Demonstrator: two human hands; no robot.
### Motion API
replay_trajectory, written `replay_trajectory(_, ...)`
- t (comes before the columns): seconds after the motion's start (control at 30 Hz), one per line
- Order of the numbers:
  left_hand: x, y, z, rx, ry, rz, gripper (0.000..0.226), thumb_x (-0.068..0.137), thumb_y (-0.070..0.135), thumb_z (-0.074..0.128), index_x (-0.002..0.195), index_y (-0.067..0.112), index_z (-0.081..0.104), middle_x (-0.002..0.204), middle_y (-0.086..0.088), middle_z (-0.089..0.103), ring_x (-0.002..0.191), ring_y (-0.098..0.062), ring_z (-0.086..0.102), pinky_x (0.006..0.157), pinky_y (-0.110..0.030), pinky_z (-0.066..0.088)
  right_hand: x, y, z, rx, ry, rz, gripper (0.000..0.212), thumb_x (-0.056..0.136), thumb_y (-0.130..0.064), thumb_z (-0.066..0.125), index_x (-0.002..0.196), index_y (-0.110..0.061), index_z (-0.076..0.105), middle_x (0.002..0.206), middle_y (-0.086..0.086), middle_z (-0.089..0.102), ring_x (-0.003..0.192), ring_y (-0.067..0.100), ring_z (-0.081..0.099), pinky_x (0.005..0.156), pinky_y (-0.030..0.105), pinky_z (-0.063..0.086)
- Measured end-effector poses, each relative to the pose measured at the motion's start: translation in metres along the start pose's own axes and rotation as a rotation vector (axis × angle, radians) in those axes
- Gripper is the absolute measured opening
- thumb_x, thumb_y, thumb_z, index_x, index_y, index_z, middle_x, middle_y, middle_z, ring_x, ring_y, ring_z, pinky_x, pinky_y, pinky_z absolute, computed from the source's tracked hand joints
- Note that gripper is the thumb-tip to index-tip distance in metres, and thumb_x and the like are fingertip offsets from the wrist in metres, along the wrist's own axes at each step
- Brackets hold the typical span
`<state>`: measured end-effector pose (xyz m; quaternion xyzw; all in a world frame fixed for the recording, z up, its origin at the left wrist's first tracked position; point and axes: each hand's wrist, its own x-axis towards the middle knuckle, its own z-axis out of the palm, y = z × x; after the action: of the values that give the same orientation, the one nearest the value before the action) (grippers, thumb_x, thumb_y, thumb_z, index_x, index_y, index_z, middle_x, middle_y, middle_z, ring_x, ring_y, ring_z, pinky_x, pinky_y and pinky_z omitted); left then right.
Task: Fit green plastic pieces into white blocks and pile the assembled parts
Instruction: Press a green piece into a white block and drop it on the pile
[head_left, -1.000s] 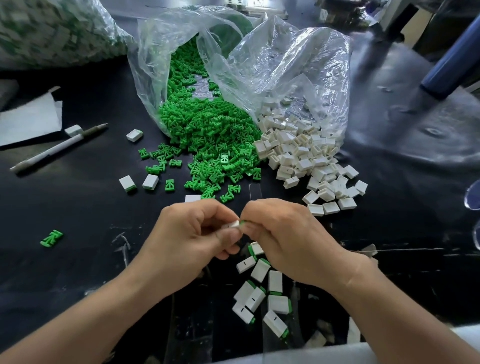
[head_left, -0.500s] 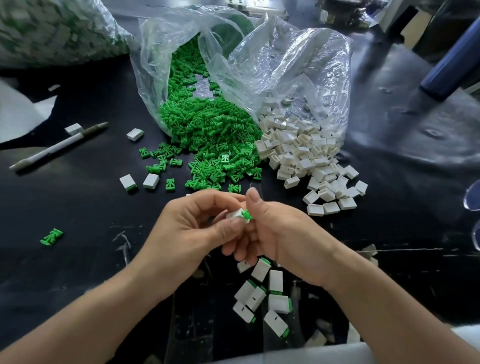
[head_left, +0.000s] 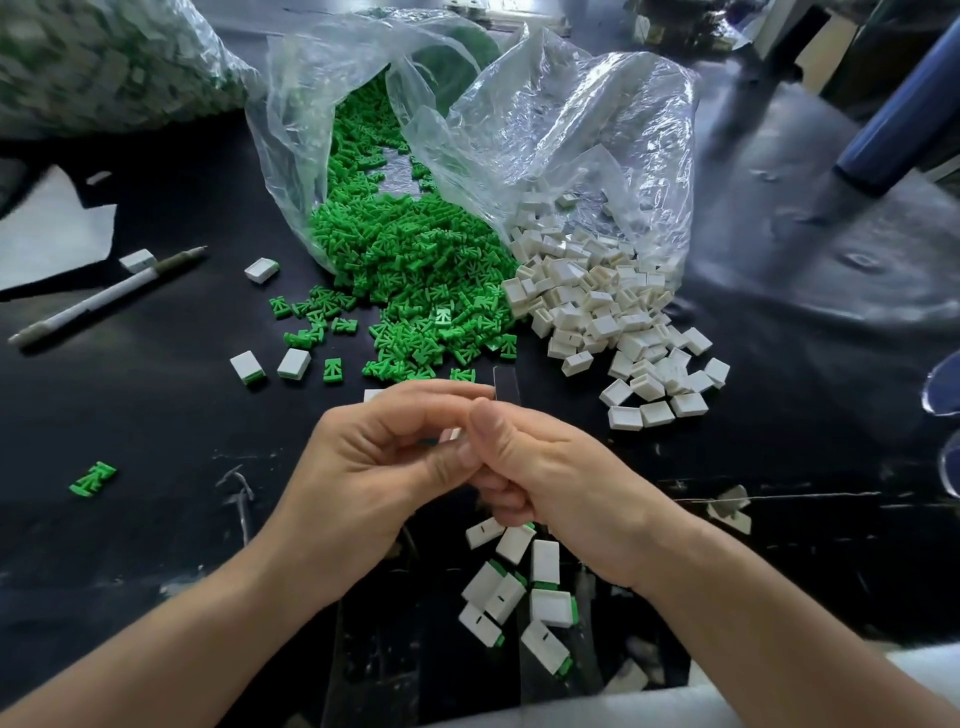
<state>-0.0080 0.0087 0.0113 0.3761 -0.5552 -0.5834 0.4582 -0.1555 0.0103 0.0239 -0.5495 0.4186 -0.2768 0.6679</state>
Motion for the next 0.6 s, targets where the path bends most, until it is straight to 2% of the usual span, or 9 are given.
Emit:
replay_trajectory(0.03, 0.0003, 0.0000, 0.0001, 0.001, 0.002, -0.004, 0.021, 0.065, 0.018, 0.066, 0.083, 0.010, 0.074, 0.105, -0.009, 0.068, 0.082, -0.024, 0.070, 0.069, -0.029, 0.056, 0.0003, -0.0004, 0.0008, -0.001, 0.004, -0.014, 0.064, 0.077, -0.050, 0.034, 0.115, -0.003, 0.057, 0.061, -0.008, 0.029, 0.056, 0.006, 0.026, 0.051, 0.020, 0.023)
replay_trajectory(0.1, 0.0006, 0.0006, 0.0012, -0.046, -0.009, -0.008, 0.023, 0.067, 0.016, 0.066, 0.085, 0.003, 0.073, 0.096, -0.014, 0.069, 0.069, -0.029, 0.069, 0.064, -0.034, 0.057, 0.0016, -0.0004, 0.0004, 0.010, 0.003, -0.010, 0.069, 0.077, -0.052, 0.034, 0.115, 0.002, 0.055, 0.061, -0.007, 0.034, 0.056, 0.006, 0.029, 0.051, 0.019, 0.025)
replay_trajectory(0.17, 0.0007, 0.0022, 0.0030, -0.103, -0.004, 0.010, 0.026, 0.067, 0.013, 0.065, 0.087, -0.003, 0.070, 0.074, -0.016, 0.069, 0.054, -0.029, 0.065, 0.057, -0.031, 0.055, 0.0031, 0.0006, -0.0017, 0.056, -0.012, 0.018, 0.069, 0.079, -0.056, 0.035, 0.104, 0.006, 0.054, 0.062, -0.006, 0.043, 0.056, 0.006, 0.036, 0.051, 0.018, 0.029)
replay_trajectory(0.23, 0.0012, 0.0039, 0.0035, -0.112, 0.027, 0.012, 0.023, 0.065, 0.014, 0.065, 0.083, 0.001, 0.071, 0.065, -0.018, 0.066, 0.050, -0.023, 0.062, 0.054, -0.026, 0.053, 0.0032, 0.0009, -0.0029, 0.112, -0.036, 0.032, 0.056, 0.085, -0.058, 0.038, 0.087, -0.004, 0.054, 0.062, -0.005, 0.050, 0.055, 0.007, 0.041, 0.050, 0.018, 0.032)
replay_trajectory(0.3, 0.0016, 0.0046, 0.0024, -0.099, 0.038, -0.012, 0.025, 0.063, 0.015, 0.066, 0.085, 0.003, 0.070, 0.069, -0.019, 0.068, 0.052, -0.021, 0.062, 0.054, -0.023, 0.052, 0.0028, 0.0005, -0.0036, 0.133, -0.029, 0.038, 0.041, 0.084, -0.048, 0.040, 0.080, -0.010, 0.052, 0.061, -0.005, 0.053, 0.055, 0.007, 0.043, 0.051, 0.019, 0.033)
replay_trajectory(0.47, 0.0025, 0.0056, -0.0011, -0.096, 0.020, -0.079, 0.022, 0.064, 0.006, 0.074, 0.085, 0.005, 0.072, 0.079, -0.019, 0.070, 0.056, -0.022, 0.063, 0.057, -0.025, 0.053, 0.0025, -0.0001, -0.0046, 0.125, -0.015, 0.032, 0.037, 0.086, -0.047, 0.046, 0.076, -0.012, 0.051, 0.061, -0.005, 0.052, 0.054, 0.006, 0.044, 0.050, 0.017, 0.033)
replay_trajectory(0.53, 0.0025, 0.0047, -0.0025, -0.106, 0.034, -0.093, 0.019, 0.067, 0.007, 0.064, 0.084, 0.005, 0.072, 0.088, -0.012, 0.072, 0.060, -0.025, 0.064, 0.060, -0.025, 0.054, 0.0024, -0.0011, -0.0049, 0.115, -0.018, 0.027, 0.032, 0.082, -0.042, 0.042, 0.078, -0.013, 0.052, 0.061, -0.006, 0.053, 0.055, 0.005, 0.044, 0.050, 0.017, 0.033)
replay_trajectory(0.6, 0.0016, 0.0035, -0.0033, -0.113, 0.048, -0.092, 0.021, 0.069, 0.007, 0.061, 0.086, 0.005, 0.072, 0.092, -0.012, 0.072, 0.064, -0.028, 0.064, 0.061, -0.026, 0.054, 0.0021, -0.0018, -0.0055, 0.105, -0.022, 0.030, 0.035, 0.085, -0.046, 0.043, 0.080, -0.012, 0.052, 0.063, -0.006, 0.053, 0.055, 0.005, 0.044, 0.051, 0.018, 0.033)
